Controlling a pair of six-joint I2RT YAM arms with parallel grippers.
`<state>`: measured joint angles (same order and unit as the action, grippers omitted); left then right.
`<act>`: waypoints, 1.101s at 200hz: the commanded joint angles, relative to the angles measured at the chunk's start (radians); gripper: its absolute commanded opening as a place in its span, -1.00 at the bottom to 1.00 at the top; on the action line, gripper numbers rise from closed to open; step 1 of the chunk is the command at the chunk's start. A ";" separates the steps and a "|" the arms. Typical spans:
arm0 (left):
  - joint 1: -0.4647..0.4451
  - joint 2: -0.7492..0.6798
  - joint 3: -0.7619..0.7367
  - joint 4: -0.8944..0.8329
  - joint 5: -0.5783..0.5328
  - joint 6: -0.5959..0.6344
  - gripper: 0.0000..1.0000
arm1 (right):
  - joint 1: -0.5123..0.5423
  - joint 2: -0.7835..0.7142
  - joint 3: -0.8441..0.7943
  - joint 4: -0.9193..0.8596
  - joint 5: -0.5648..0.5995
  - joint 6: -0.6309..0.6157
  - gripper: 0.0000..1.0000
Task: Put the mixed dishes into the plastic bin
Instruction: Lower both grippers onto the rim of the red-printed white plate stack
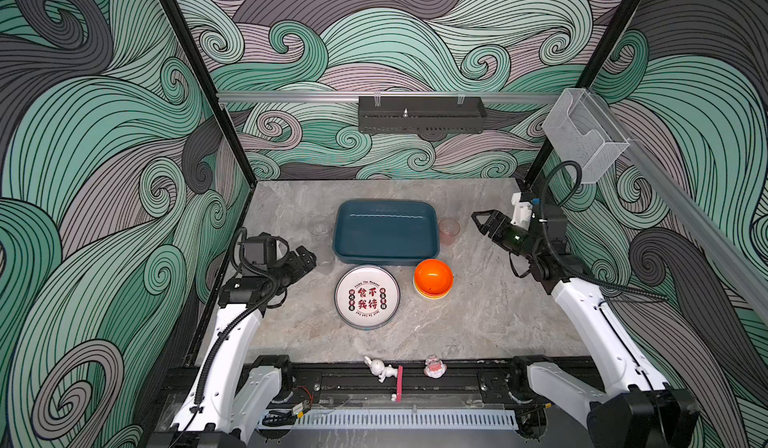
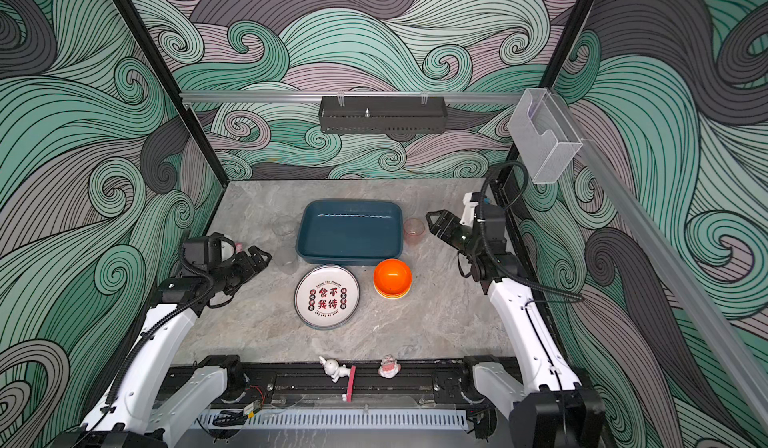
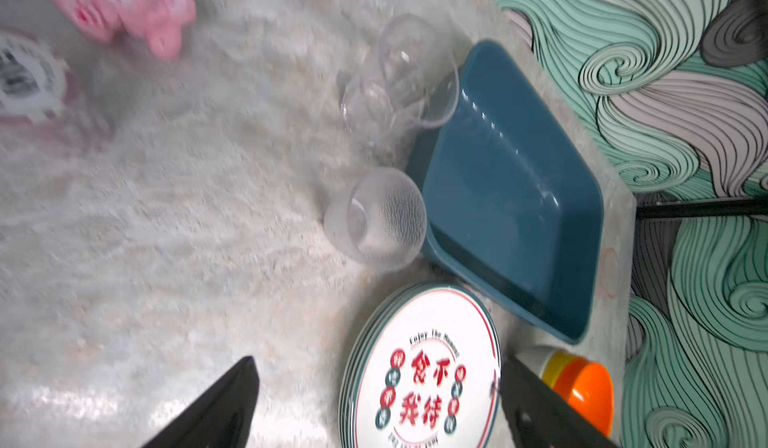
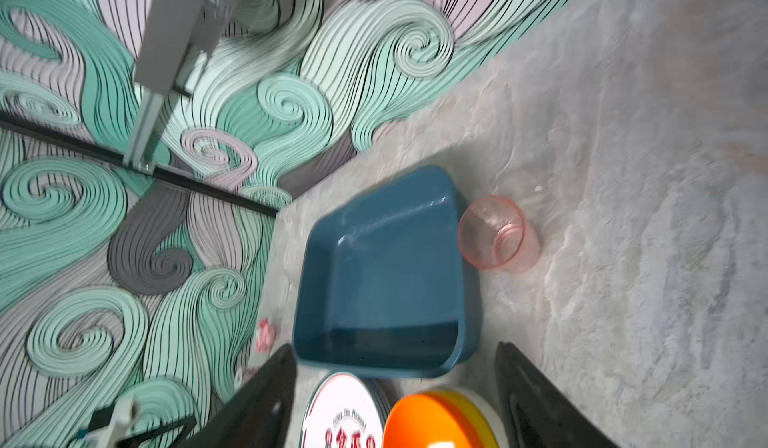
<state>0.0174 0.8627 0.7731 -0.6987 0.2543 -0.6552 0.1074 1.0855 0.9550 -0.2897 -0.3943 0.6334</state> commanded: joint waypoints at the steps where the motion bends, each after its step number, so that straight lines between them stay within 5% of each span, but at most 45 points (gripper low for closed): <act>1: -0.001 -0.022 -0.023 -0.134 0.144 -0.033 0.76 | 0.085 0.060 0.079 -0.192 -0.080 -0.080 0.34; 65: -0.002 0.012 -0.142 -0.113 0.260 -0.091 0.46 | 0.374 0.217 0.240 -0.398 0.076 -0.196 -0.05; 156: -0.035 0.087 -0.214 -0.026 0.280 -0.129 0.31 | 0.681 0.484 0.391 -0.491 0.282 -0.235 -0.01; 220: -0.090 0.129 -0.240 0.031 0.234 -0.158 0.16 | 0.750 0.645 0.484 -0.518 0.359 -0.239 0.07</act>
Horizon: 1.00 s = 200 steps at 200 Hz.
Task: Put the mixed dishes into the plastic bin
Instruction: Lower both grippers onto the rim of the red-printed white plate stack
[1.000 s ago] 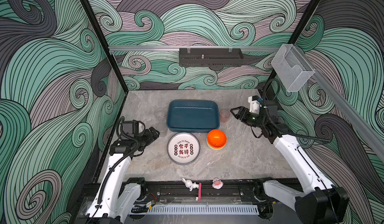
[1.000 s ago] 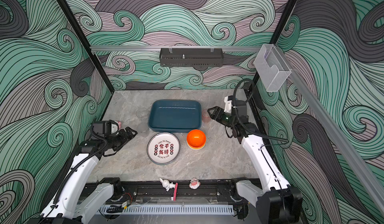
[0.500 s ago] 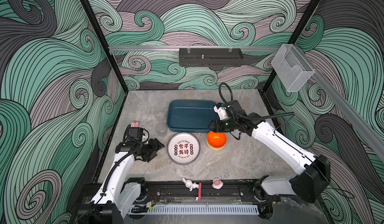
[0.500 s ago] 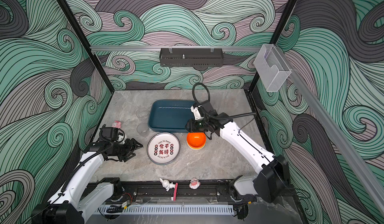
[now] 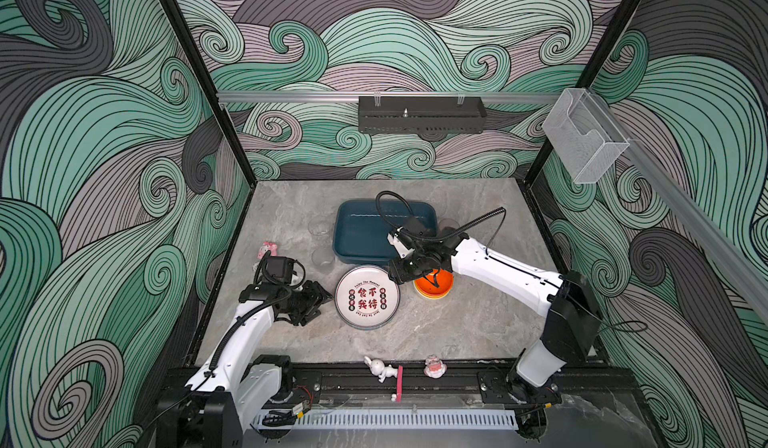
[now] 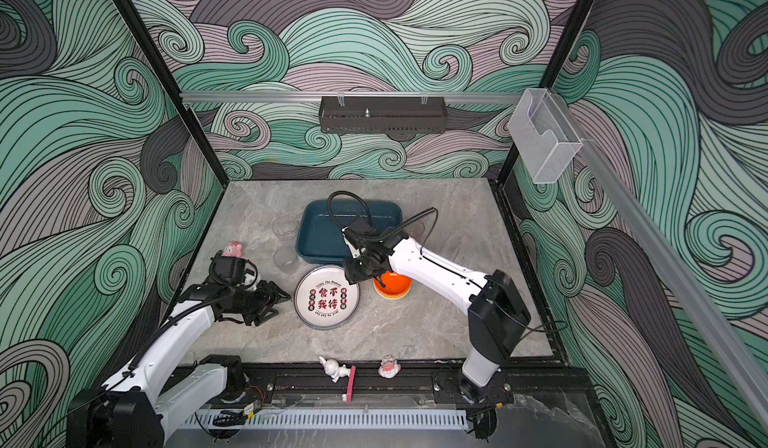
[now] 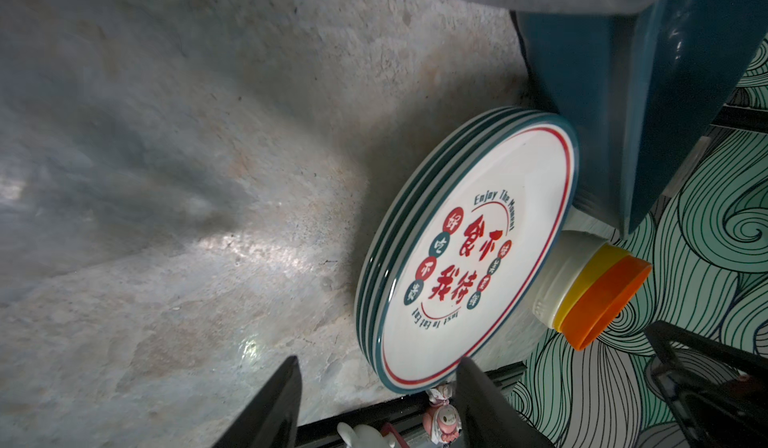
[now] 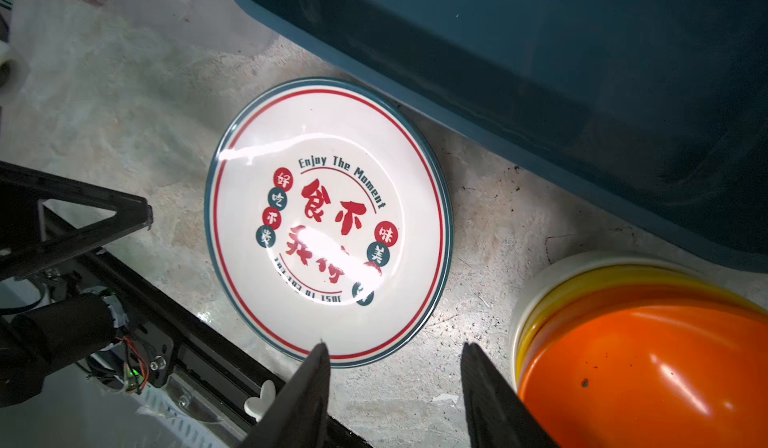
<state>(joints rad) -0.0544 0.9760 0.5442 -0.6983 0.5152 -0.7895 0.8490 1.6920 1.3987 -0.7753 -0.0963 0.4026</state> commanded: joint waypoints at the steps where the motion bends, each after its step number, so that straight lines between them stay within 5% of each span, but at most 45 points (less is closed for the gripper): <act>1: -0.019 0.017 -0.011 0.031 -0.027 -0.024 0.17 | 0.010 0.040 0.041 -0.033 0.062 -0.008 0.07; 200: -0.070 0.156 -0.007 0.120 -0.054 -0.021 0.09 | 0.037 0.284 0.130 -0.037 0.081 -0.013 0.05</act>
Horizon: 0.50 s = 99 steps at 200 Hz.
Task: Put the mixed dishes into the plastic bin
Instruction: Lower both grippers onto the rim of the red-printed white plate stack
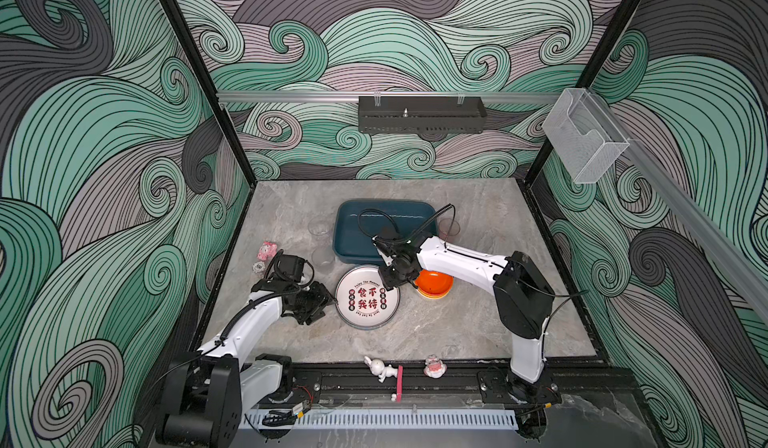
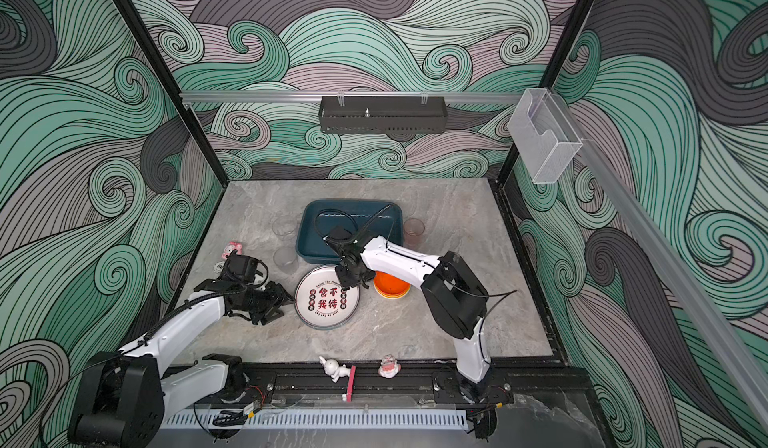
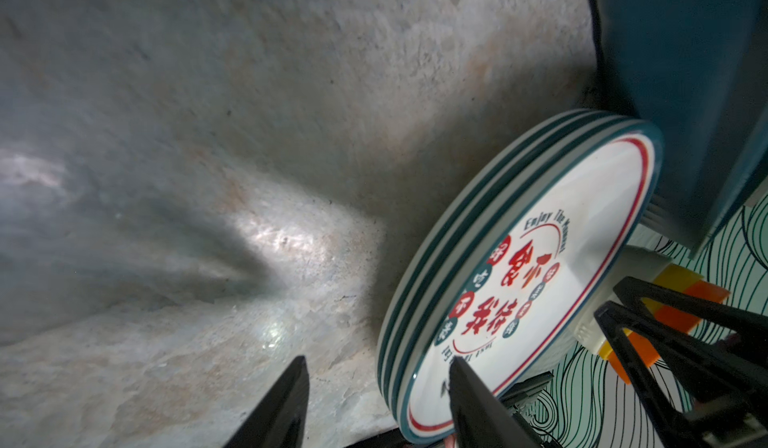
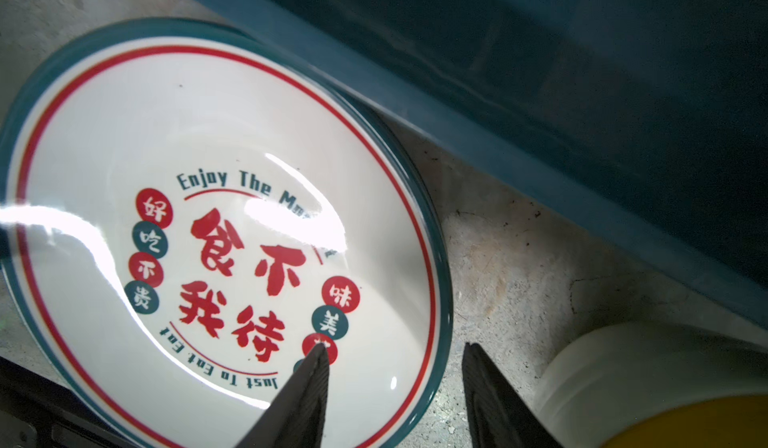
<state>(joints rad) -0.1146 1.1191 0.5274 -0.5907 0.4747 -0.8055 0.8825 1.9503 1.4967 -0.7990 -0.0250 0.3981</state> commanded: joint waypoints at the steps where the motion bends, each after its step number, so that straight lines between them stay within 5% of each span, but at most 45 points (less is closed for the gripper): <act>1: -0.009 0.013 0.009 0.012 -0.013 -0.004 0.08 | 0.004 0.026 0.032 -0.013 0.009 -0.008 0.05; 99: -0.014 0.050 0.000 0.041 -0.001 0.003 -0.06 | 0.006 0.052 0.043 -0.011 -0.003 -0.001 -0.15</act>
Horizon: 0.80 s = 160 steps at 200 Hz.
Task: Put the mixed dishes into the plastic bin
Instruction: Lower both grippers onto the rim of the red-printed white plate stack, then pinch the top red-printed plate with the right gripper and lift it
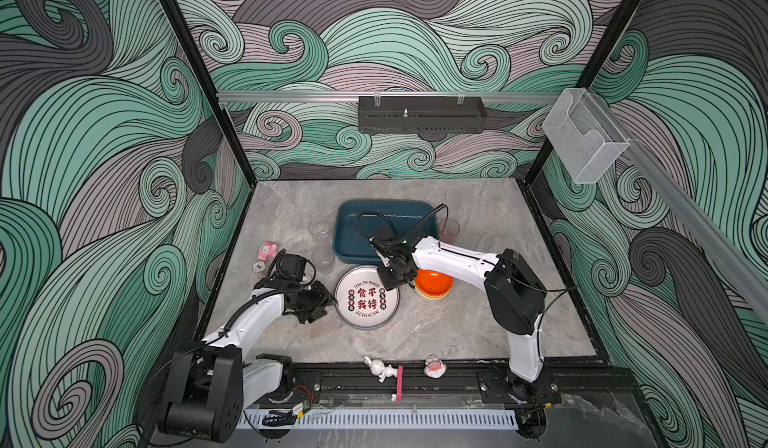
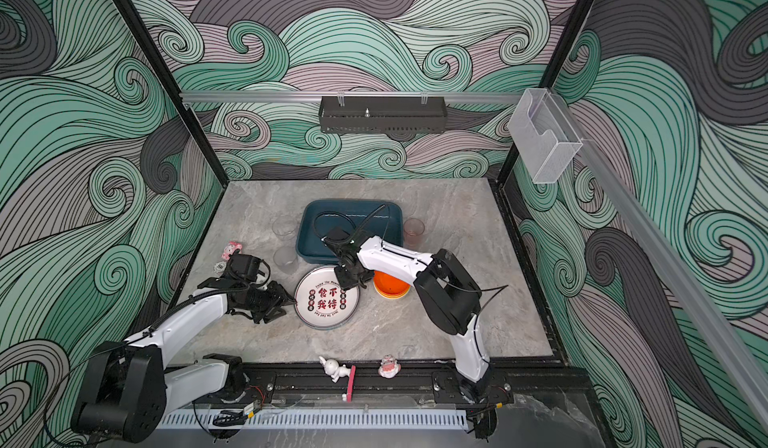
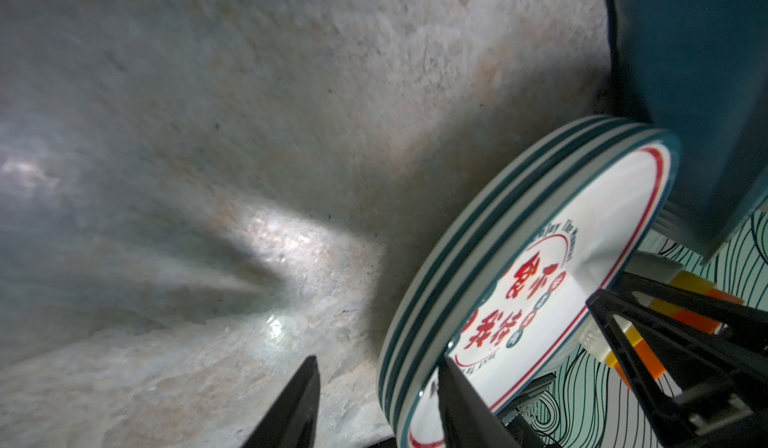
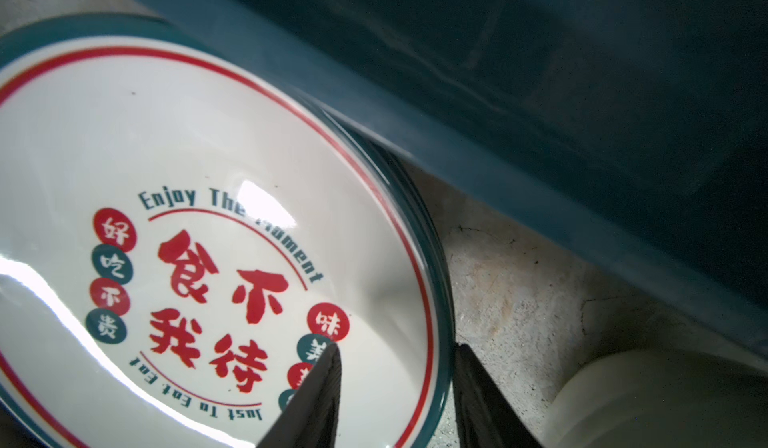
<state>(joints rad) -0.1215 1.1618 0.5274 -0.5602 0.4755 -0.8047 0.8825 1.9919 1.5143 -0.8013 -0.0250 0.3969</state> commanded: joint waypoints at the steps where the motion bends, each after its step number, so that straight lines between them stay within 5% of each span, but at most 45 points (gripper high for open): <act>1: -0.007 0.008 -0.001 0.011 -0.001 0.002 -0.06 | 0.006 0.010 0.025 -0.010 -0.004 -0.001 -0.16; 160: -0.010 -0.038 -0.029 0.000 -0.003 -0.015 -0.09 | 0.018 0.045 0.029 -0.009 -0.049 -0.011 -0.80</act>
<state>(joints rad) -0.1268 1.1503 0.5053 -0.5385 0.4793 -0.8059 0.8883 2.0136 1.5257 -0.8036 -0.0479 0.3939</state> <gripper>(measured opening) 0.455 0.120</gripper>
